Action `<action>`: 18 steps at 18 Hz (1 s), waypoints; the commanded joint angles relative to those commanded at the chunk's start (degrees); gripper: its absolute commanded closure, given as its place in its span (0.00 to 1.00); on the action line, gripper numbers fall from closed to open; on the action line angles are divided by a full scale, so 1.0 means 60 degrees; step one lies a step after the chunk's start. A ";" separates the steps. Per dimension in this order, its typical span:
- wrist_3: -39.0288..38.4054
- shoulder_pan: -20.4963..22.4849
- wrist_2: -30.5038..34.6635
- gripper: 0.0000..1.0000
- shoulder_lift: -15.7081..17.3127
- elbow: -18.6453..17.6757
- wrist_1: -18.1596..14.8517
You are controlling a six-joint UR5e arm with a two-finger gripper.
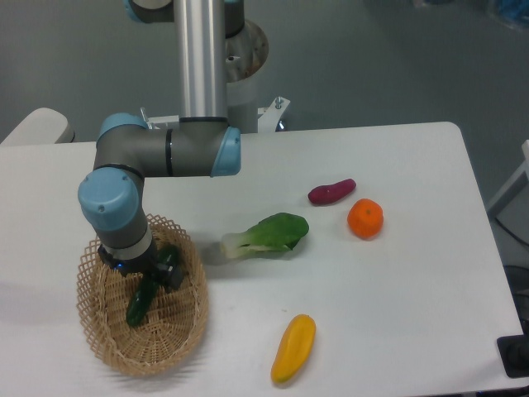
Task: Pick up the cucumber from the basket
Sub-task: 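Lower the gripper onto the green cucumber and close on it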
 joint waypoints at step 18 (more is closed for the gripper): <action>0.0278 0.0014 0.0059 0.76 0.0044 0.0366 0.0029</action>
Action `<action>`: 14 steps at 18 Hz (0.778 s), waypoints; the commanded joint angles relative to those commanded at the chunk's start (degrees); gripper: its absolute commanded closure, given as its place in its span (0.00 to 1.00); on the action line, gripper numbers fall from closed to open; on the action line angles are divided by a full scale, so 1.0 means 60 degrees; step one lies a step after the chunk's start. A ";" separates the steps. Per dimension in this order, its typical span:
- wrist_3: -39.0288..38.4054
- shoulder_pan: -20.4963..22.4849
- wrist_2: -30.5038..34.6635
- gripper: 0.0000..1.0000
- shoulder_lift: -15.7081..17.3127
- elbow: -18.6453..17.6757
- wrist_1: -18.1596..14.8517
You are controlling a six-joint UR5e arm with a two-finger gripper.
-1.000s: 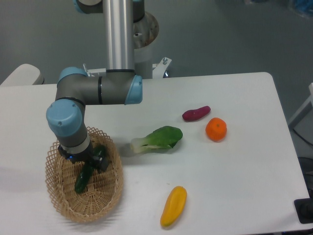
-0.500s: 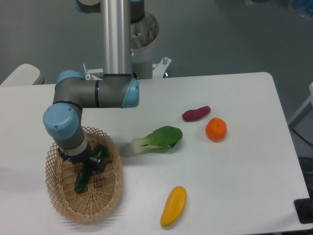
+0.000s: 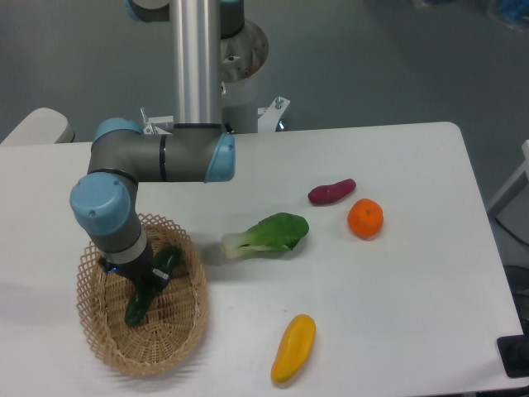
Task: Pick up the cucumber from the basket
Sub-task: 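Lower the gripper onto the green cucumber and close on it, then lift the cucumber up out of the basket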
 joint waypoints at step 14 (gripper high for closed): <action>0.1170 0.0599 0.0000 0.87 0.0980 0.0204 -0.0205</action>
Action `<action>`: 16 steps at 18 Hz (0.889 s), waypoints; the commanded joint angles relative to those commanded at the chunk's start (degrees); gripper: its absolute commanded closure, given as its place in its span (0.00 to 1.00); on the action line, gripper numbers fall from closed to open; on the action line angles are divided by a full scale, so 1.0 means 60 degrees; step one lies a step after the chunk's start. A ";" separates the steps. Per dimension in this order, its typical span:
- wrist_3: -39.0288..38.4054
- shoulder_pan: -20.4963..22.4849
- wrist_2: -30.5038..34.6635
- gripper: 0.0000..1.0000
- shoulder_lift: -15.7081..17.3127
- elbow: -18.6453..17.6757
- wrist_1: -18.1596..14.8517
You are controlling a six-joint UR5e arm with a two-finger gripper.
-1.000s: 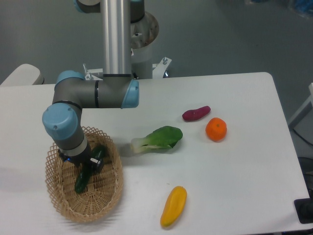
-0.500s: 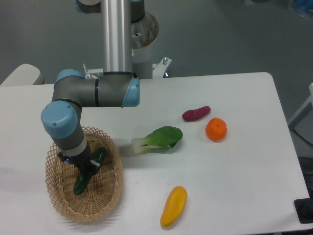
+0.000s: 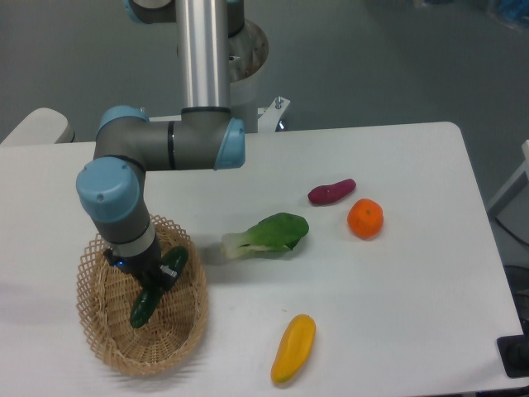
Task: Pick up the cucumber from the basket
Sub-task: 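Lift the cucumber up out of the basket, then carry the held cucumber over the table beside the orange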
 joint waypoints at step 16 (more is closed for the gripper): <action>0.7644 0.5302 -0.0220 0.86 0.1012 0.0704 -0.1934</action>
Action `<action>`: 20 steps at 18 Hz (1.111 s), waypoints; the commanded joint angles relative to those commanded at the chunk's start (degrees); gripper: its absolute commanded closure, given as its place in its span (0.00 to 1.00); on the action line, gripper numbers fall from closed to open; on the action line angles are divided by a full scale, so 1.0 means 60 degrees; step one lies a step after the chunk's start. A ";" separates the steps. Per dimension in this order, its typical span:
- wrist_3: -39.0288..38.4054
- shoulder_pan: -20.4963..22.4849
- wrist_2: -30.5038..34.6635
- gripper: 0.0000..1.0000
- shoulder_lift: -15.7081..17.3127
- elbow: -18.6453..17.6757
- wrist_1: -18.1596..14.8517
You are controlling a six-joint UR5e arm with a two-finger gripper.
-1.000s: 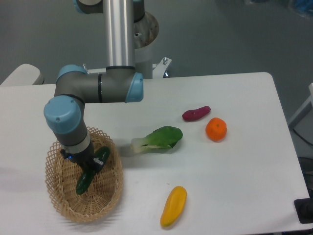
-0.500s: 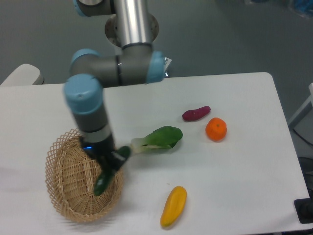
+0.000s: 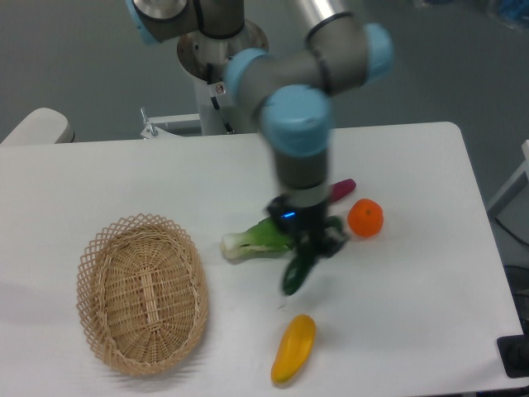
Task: Pick up the cucumber from the basket
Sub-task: 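Carry the held cucumber over the table beside the orange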
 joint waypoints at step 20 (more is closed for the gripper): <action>0.2348 0.1379 -0.0205 0.86 -0.0132 -0.0044 0.0059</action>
